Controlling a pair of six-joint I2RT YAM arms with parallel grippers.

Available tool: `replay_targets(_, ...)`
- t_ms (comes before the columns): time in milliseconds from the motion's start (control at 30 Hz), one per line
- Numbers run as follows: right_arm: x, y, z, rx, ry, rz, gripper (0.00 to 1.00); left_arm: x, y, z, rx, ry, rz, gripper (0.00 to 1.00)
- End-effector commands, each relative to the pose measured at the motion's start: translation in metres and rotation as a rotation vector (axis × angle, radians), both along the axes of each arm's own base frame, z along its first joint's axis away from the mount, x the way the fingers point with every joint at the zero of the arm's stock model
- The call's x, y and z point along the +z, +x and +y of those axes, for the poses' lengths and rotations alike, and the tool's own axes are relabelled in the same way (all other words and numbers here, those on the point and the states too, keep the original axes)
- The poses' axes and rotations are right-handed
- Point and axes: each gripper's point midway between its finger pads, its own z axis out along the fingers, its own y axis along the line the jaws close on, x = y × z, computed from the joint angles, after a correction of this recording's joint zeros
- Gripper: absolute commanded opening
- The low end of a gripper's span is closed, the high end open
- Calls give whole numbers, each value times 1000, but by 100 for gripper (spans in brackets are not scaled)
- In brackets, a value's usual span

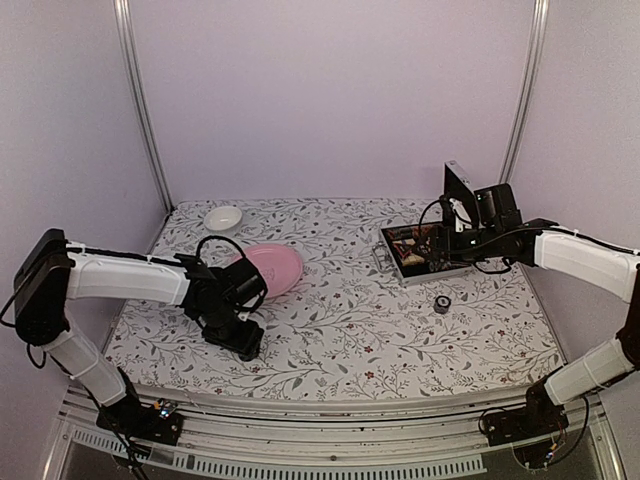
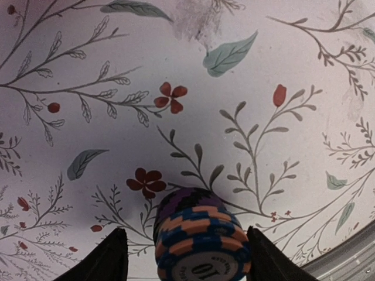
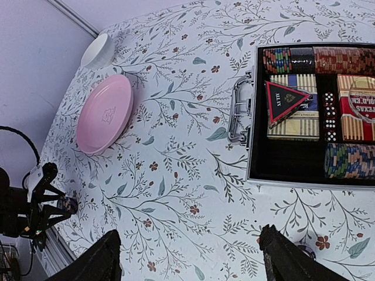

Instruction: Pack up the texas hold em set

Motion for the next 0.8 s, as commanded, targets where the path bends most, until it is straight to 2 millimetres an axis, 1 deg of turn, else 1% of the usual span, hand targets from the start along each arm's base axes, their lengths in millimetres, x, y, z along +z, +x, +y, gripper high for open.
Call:
replay_targets(0,1,3,5,8,18,-6,82,-6,2,-1,-27,16,-9,65)
replay_targets(233,-1,5,7,12,17,0,82,-10,2,0,-35,30,-5,58)
replay_targets(367,-3,5,9,15,20,8,82,-14,1,1,-42,40,7,56)
replay_targets(533,-4,5,9,17,24,11,82,-16,-1,3,-46,44,14,51)
replay_targets(633,-3,6,9,17,25,7,82,-17,-1,3,-49,45,17,48)
replay_targets(767,0,5,11,28,34,6,83,-18,-3,2,-57,44,24,40)
